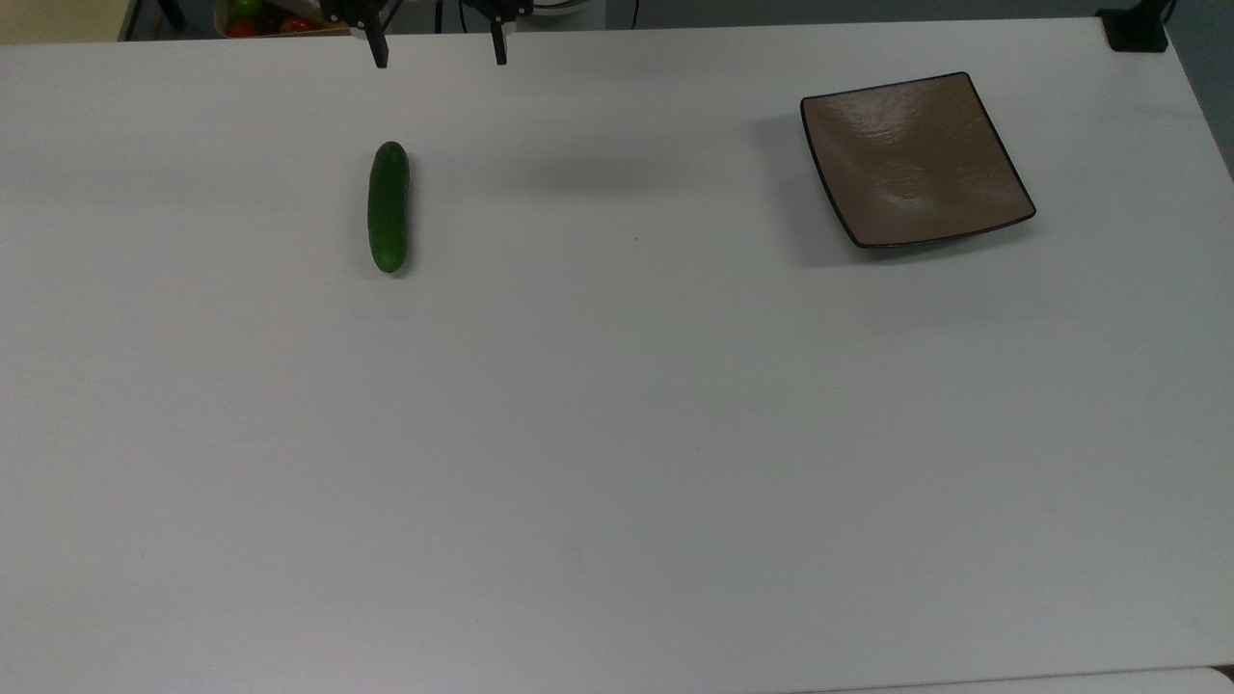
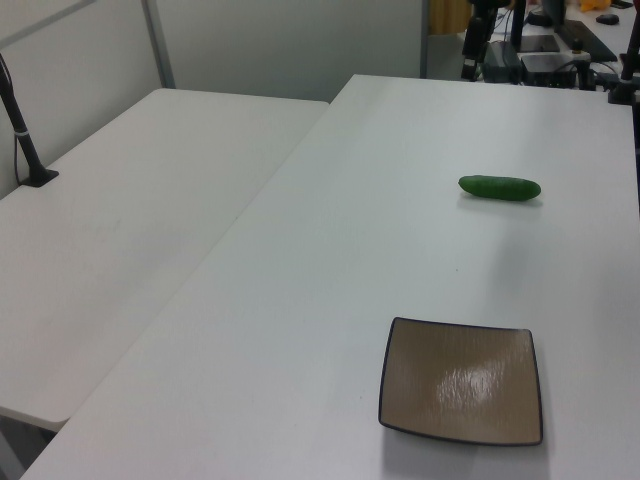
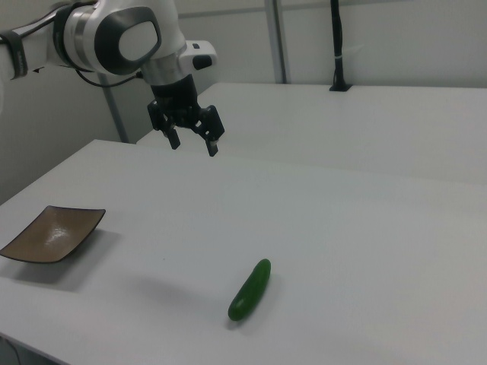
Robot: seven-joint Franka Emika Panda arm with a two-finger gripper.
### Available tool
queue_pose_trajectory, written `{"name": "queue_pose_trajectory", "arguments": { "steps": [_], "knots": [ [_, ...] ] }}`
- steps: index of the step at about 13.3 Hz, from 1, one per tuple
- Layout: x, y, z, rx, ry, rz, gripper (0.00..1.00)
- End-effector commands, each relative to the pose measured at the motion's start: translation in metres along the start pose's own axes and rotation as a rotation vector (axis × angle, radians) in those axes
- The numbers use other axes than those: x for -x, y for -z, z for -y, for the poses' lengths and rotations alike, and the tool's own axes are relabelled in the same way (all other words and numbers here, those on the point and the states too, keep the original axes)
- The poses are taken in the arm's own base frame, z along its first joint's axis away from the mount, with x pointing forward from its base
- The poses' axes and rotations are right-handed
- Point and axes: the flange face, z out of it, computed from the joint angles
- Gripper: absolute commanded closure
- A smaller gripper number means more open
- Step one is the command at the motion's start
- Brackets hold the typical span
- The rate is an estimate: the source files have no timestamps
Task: Cucumber placed on a ceramic plate
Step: 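Move the open gripper over the green cucumber and lower it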
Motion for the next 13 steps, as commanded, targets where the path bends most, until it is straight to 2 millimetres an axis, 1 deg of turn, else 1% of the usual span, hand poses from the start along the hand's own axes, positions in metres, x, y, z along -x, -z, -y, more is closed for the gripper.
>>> {"name": "queue_pose_trajectory", "arguments": {
  "steps": [1, 9, 12, 13],
  "knots": [
    [-0.001, 0.007, -0.003, -0.007, -0.030, -0.021, 0.00],
    [0.000, 0.007, -0.004, -0.009, -0.029, -0.018, 0.00],
    [0.003, -0.001, -0.005, -0.004, 0.004, 0.005, 0.00],
    [0.005, -0.004, -0.010, -0.003, 0.052, 0.016, 0.00]
  ]
}}
